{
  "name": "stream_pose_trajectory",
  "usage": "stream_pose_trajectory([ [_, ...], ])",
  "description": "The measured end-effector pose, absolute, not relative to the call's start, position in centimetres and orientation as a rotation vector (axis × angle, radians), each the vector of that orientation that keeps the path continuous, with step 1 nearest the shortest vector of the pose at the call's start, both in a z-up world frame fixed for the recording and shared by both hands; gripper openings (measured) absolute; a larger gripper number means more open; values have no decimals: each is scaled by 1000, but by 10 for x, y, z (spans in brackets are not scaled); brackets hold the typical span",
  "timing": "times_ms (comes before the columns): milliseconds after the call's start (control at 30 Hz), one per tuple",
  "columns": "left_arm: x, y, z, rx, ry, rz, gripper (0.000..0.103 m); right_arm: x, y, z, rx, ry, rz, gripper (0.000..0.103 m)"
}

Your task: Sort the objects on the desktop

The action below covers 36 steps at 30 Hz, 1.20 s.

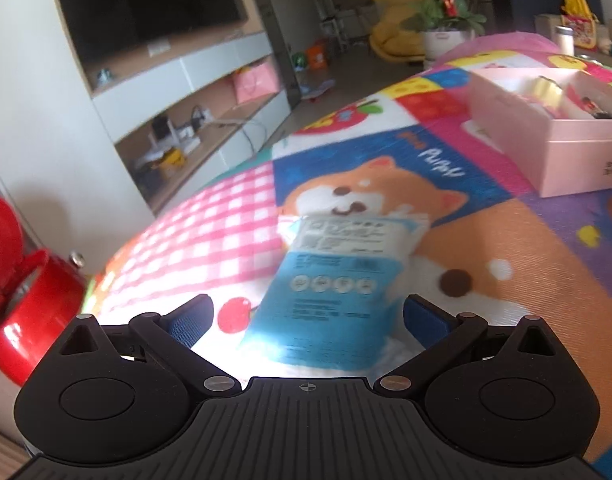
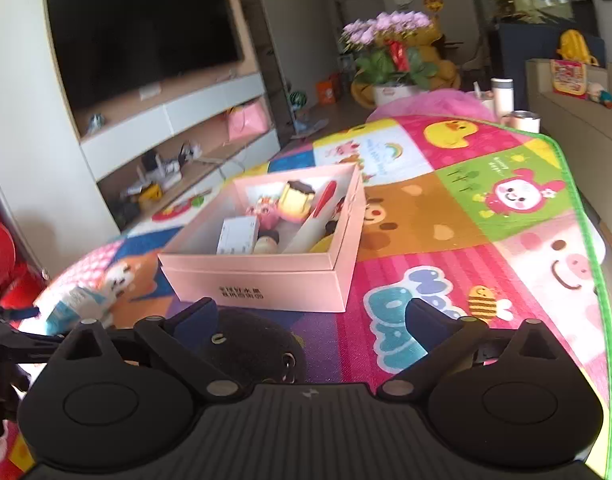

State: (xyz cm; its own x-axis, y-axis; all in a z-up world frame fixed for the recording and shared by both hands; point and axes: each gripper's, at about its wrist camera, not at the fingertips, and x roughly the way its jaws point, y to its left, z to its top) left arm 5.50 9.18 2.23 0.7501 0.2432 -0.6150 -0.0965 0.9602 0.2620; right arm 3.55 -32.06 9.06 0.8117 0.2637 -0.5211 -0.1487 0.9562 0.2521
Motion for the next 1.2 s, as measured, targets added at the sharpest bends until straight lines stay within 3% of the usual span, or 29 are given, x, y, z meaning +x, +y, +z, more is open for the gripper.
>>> stream_pose_trajectory([
  [67, 60, 99, 21, 164, 708, 172, 102, 29, -321, 88, 220, 595, 216, 103],
  [133, 61, 99, 20, 141, 705, 151, 88, 25, -319, 84, 222, 614, 219, 103],
  [167, 62, 98, 20, 137, 709, 138, 71, 23, -317, 82, 216, 623, 221, 103],
  [200, 63, 97, 20, 135, 709, 137, 67, 20, -315, 80, 211, 632, 227, 103],
  [400, 52, 74, 26, 119, 695, 64, 63, 7, -296, 71, 147, 671, 290, 103],
  [667, 4, -5, 36, 150, 664, -305, 66, 6, -271, 48, 98, 742, 289, 103],
  [800, -9, -24, 35, 165, 659, -362, 87, 5, -266, 42, 78, 758, 274, 103],
  [900, -12, -26, 30, 191, 666, -332, 95, 7, -266, 37, 69, 774, 250, 103],
  [1200, -5, 12, 20, 210, 699, -128, 98, 9, -255, 24, 0, 794, 178, 103],
])
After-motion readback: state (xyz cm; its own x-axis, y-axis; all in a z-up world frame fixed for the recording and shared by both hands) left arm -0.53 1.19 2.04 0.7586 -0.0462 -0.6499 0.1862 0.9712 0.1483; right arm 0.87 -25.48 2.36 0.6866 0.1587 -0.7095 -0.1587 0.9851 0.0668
